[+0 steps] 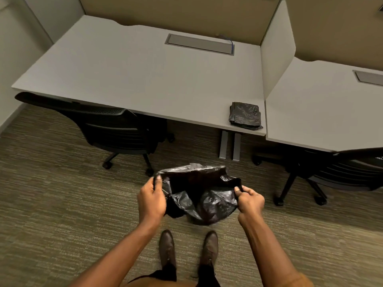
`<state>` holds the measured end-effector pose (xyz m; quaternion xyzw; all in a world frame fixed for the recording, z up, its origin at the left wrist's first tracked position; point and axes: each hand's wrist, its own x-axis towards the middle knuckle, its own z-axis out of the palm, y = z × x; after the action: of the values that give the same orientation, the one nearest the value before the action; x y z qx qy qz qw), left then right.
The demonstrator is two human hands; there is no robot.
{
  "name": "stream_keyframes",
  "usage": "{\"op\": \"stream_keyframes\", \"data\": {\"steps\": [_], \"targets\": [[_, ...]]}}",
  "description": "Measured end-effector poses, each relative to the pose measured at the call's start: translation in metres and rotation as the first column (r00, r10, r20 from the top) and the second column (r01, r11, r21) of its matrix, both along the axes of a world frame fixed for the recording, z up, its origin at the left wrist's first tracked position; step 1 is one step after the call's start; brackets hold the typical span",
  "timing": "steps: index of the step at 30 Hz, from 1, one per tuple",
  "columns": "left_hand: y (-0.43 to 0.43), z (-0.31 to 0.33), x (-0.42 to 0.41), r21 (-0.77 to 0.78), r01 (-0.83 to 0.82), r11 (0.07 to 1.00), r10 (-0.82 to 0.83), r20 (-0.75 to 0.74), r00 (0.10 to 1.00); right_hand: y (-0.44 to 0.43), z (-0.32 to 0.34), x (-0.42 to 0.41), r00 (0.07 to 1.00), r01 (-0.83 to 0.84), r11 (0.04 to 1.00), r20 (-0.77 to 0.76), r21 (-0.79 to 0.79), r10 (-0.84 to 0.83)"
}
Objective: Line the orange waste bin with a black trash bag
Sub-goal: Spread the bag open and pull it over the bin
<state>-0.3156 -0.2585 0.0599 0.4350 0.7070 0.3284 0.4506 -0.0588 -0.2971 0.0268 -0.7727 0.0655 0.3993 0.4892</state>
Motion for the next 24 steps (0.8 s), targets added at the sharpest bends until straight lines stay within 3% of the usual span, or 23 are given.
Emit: {"op": "stream_keyframes", "data": {"steps": [4,13,16,20,24], "targets": [[0.027,-0.032,-0.026,-0.318,-0.143,0.937,0.221,0.226,0.949,-0.001,-0.011,0.016,0.964,0.221,0.975,-0.161,0.034,-0.213],[0.065,-0.081,-0.042,-0.557,-0.173,0.812,0.397,0.311,0.864,-0.025,-0.053,0.034,0.880,0.430,0.903,-0.227,0.004,-0.418],[0.072,-0.090,-0.025,-0.608,-0.148,0.780,0.387,0.282,0.878,-0.028,-0.065,0.034,0.904,0.380,0.925,-0.202,-0.026,-0.377],[0.076,-0.094,0.004,-0.626,-0.159,0.764,0.391,0.252,0.885,-0.025,-0.087,0.042,0.969,0.245,0.965,-0.005,-0.096,-0.247],[0.086,-0.097,0.026,-0.708,-0.183,0.682,0.568,0.354,0.743,-0.028,-0.119,0.065,0.981,0.071,0.958,0.193,-0.278,-0.017]]}}
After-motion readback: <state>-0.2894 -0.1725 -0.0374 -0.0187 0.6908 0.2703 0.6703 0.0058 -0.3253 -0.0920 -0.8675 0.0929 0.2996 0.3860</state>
